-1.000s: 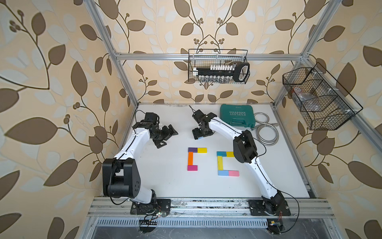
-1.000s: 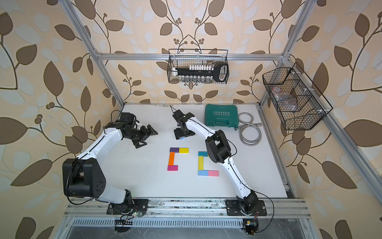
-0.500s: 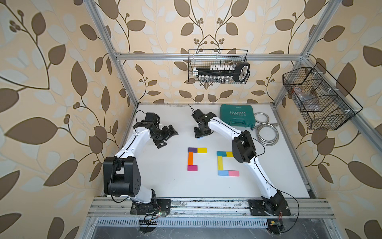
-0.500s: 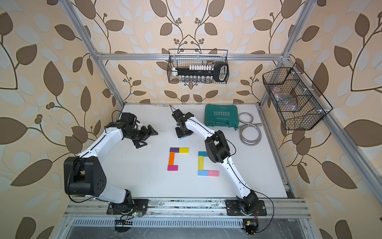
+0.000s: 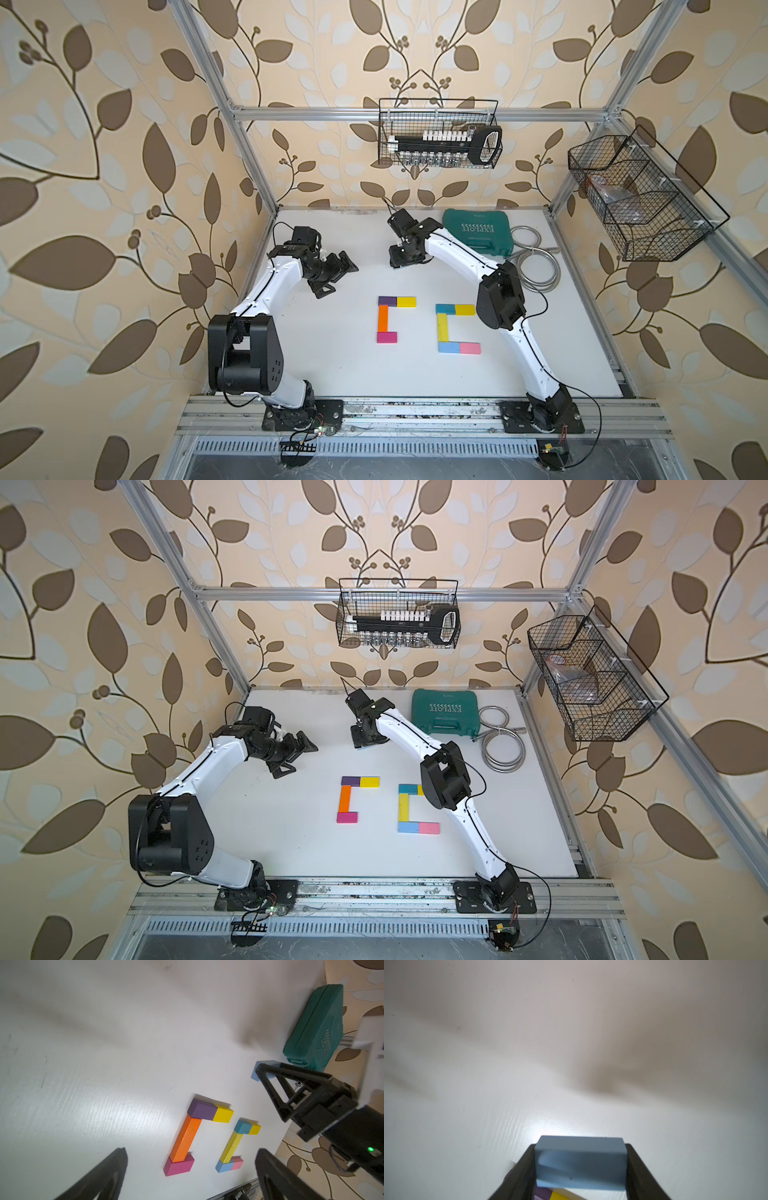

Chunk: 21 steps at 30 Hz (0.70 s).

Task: Assemble the letter c with building blocks
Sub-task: Pick up the building block from the center of the board, then assemble the building block at the center of the board.

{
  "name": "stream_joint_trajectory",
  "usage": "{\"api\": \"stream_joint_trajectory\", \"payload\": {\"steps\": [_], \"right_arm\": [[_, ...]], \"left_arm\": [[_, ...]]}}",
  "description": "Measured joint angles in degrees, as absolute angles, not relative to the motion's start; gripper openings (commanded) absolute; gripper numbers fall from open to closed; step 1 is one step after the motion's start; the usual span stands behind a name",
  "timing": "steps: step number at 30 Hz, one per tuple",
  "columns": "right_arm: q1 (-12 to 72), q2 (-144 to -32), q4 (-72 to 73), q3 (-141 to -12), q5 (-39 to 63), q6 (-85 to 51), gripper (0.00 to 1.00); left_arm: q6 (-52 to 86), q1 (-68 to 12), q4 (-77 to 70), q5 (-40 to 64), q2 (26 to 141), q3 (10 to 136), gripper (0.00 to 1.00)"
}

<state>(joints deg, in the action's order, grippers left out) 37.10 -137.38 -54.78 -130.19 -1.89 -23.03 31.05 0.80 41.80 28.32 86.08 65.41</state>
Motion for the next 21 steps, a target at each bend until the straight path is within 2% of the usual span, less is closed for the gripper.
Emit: {"api": "stream_joint_trajectory", "payload": {"steps": [9, 21], "right_arm": [[39.1, -122.4, -51.4, -114.2, -1.8, -28.3, 0.27], [53.1, -103.0, -45.5, -83.3, -5.4, -45.7, 0.3]], "left_arm": [[31.0, 0.8, 42.1, 28.3, 82.7, 62.0, 0.99], [30.8, 0.8, 43.8, 28.5, 72.7, 56.6, 0.99]]}}
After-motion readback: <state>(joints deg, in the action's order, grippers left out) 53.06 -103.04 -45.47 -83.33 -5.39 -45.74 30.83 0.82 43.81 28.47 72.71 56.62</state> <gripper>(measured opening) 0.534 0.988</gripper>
